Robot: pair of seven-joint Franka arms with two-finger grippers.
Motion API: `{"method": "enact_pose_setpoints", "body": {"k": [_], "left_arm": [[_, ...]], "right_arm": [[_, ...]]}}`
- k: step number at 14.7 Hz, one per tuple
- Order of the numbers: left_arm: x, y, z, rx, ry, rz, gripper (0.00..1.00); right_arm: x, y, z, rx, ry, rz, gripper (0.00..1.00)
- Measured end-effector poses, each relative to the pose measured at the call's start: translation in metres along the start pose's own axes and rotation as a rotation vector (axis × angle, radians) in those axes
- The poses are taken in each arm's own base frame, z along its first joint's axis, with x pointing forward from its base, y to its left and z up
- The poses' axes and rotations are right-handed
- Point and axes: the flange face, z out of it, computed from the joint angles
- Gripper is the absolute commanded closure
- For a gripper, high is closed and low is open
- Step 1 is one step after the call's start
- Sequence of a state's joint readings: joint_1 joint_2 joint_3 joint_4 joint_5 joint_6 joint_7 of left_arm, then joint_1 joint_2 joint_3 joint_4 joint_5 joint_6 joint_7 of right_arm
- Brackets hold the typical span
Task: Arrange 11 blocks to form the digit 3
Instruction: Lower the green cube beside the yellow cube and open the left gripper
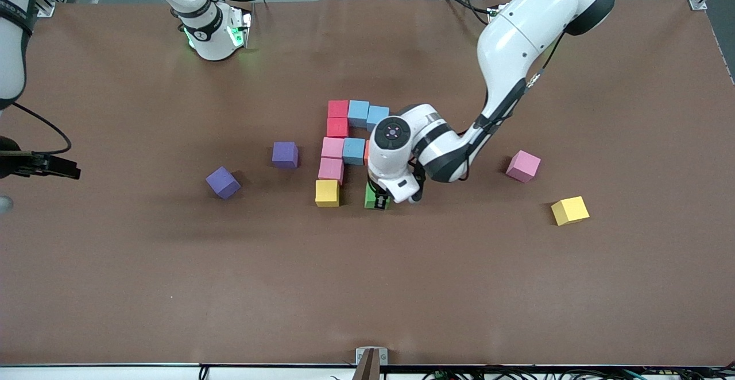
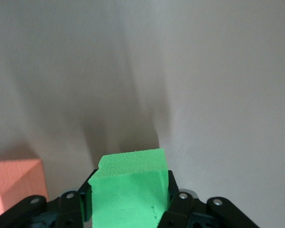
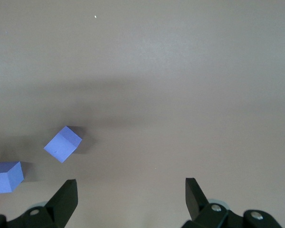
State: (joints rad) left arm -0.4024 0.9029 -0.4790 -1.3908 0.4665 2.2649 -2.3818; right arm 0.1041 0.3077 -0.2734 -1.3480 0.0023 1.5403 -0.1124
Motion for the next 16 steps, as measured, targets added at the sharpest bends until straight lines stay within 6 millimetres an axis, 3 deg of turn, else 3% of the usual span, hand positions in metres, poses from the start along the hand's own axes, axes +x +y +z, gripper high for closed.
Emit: {"method": "enact_pose_setpoints", "body": {"k": [3, 7, 16], "left_arm": [[-0.021, -0.01, 0.01, 0.005, -0.006, -0.009, 0.65], [-0.036, -0.007, 0.011, -0.015, -0.022, -0.059, 0.63], [-0.049, -0.006, 0.014, -0.065, -0.075, -0.063, 0.58]], "right_arm": [[-0.004, 0.002, -0.011, 0.001, -0.001, -0.001, 0.0], [-0.007, -0.006, -0.031, 0.006, 0.015, -0.015, 0.0], [-0.014, -0.021, -0.041, 0.014, -0.012, -0.041, 0.0]]}}
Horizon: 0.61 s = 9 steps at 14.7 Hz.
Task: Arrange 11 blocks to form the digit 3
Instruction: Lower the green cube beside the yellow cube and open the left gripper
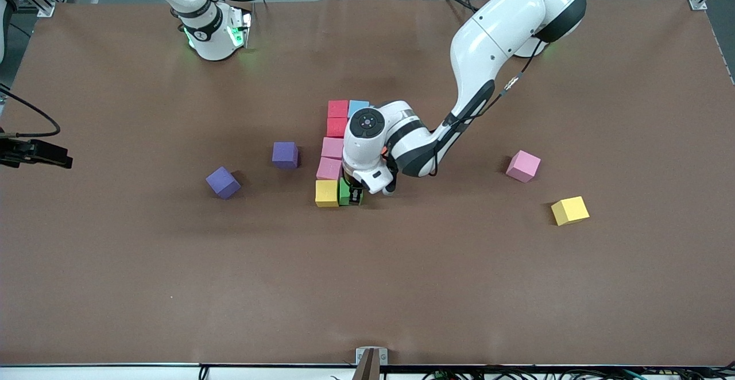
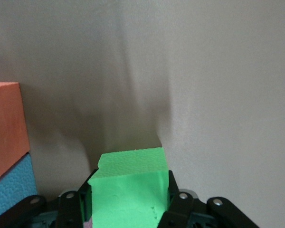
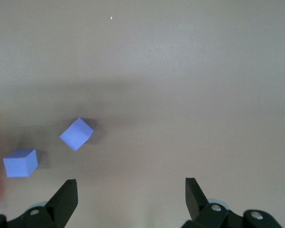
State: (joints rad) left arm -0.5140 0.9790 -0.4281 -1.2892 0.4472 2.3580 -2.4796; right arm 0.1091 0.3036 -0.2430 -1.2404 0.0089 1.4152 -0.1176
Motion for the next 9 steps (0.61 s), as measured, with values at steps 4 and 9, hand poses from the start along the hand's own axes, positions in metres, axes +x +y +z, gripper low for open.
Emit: {"method": "enact_pose_setpoints", "body": {"k": [4, 9], "left_arm": [[0.0002, 0.0027, 0.0009, -0.02, -0.015, -0.003, 0.19], [0.0065, 0.0093, 0.0053, -0.046, -0.023, -0.009, 0.0]], "right_arm": [[-0.0042, -0.0035, -0.0059, 0.001, -0.004, -0.006, 0.0], [-0.0045, -0.0036, -0.0066, 0.002, -0.003, -0.006, 0.0]]}}
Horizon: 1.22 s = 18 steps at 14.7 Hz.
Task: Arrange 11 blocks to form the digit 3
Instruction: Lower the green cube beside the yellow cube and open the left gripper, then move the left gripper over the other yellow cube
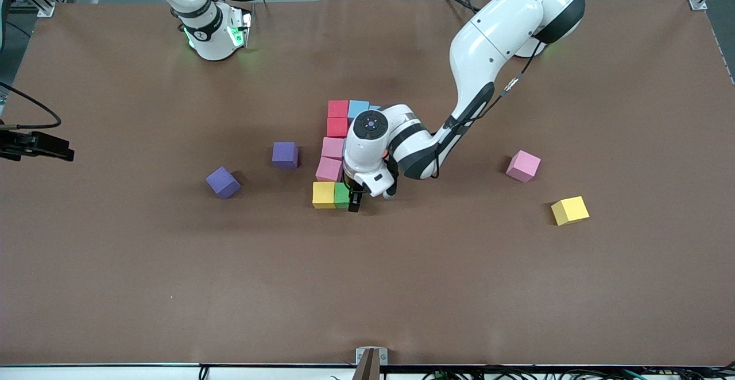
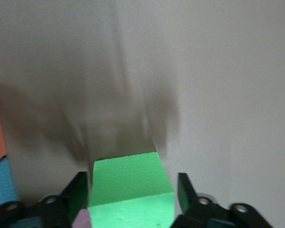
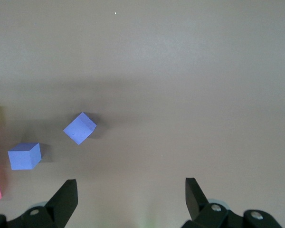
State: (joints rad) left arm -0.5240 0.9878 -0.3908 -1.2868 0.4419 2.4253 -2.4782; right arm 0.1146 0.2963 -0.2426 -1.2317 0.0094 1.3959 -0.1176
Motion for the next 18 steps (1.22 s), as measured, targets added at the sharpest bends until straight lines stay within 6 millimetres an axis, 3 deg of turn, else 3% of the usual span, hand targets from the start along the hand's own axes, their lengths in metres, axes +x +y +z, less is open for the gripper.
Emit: {"method": "enact_pose_setpoints", "body": {"k": [4, 7, 10, 14, 18], "left_arm": [[0.008, 0.021, -0.023, -0.04, -0.011, -0.016, 0.0], [0.02, 0.037, -0.062, -0.064, 0.013, -0.014, 0.0], [0.048, 0.044, -0.109, -0.086, 0.054, 0.012, 0.0], [0.126, 0.047, -0.149, -0.079, 0.139, 0.048, 0.0], [0.23, 0.044, -0.159, -0.002, 0.192, 0.152, 0.0]], "right_arm": [[-0.005, 0.0, -0.01, 0.002, 0.02, -0.001, 0.0], [-0.008, 0.0, -0.016, 0.004, 0.029, -0.001, 0.0], [-0.013, -0.005, -0.022, 0.006, 0.035, -0.01, 0.0], [-0.023, -0.026, -0.033, 0.009, 0.025, -0.046, 0.0], [-0.027, -0.035, -0.031, 0.011, -0.005, -0.061, 0.0]]}}
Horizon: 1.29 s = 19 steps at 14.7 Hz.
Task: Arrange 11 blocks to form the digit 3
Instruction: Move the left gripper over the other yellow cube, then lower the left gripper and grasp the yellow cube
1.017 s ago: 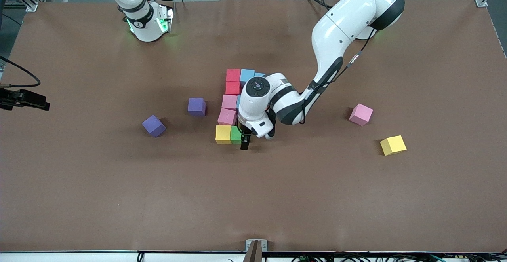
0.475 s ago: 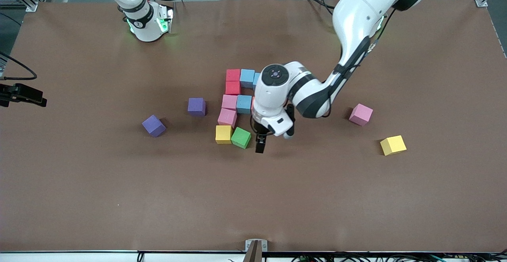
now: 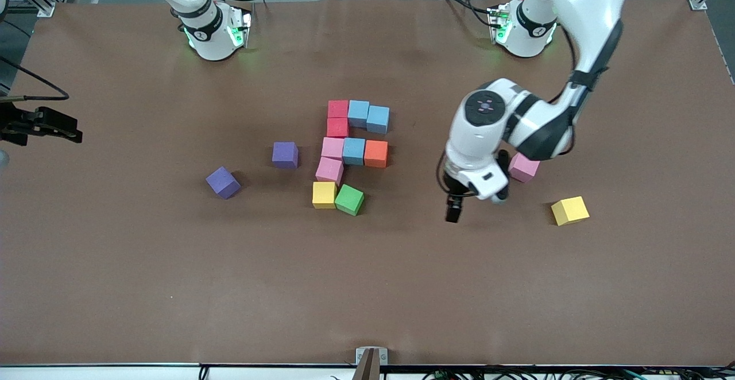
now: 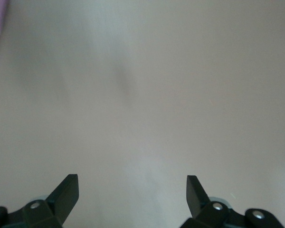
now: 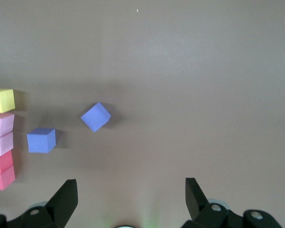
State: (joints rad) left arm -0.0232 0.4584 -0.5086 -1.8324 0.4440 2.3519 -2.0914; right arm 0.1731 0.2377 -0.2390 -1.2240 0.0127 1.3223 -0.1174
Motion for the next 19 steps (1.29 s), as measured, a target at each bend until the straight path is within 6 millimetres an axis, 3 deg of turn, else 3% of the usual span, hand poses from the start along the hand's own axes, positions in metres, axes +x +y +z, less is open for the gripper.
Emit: {"method": "enact_pose_setpoints", "body": {"k": [7, 10, 12, 14, 19], "left_arm": [[0.201, -0.06, 0.033, 0.145, 0.02, 0.117, 0.0], [0.269, -0.076, 0.04, 0.161, 0.023, 0.041, 0.0], [0.296, -0.083, 0.042, 0.165, 0.025, -0.008, 0.0], [0.309, -0.085, 0.045, 0.147, 0.019, -0.066, 0.0], [0.315, -0.085, 0.073, 0.081, 0.003, -0.232, 0.0]], "right_arm": [[-0.006, 0.003, 0.0, 0.005, -0.028, 0.006, 0.0], [-0.007, 0.003, -0.001, 0.005, -0.029, 0.006, 0.0], [-0.007, 0.003, -0.001, 0.005, -0.028, 0.006, 0.0], [-0.007, 0.003, -0.001, 0.005, -0.028, 0.006, 0.0], [-0.007, 0.003, -0.001, 0.004, -0.024, 0.006, 0.0]]}}
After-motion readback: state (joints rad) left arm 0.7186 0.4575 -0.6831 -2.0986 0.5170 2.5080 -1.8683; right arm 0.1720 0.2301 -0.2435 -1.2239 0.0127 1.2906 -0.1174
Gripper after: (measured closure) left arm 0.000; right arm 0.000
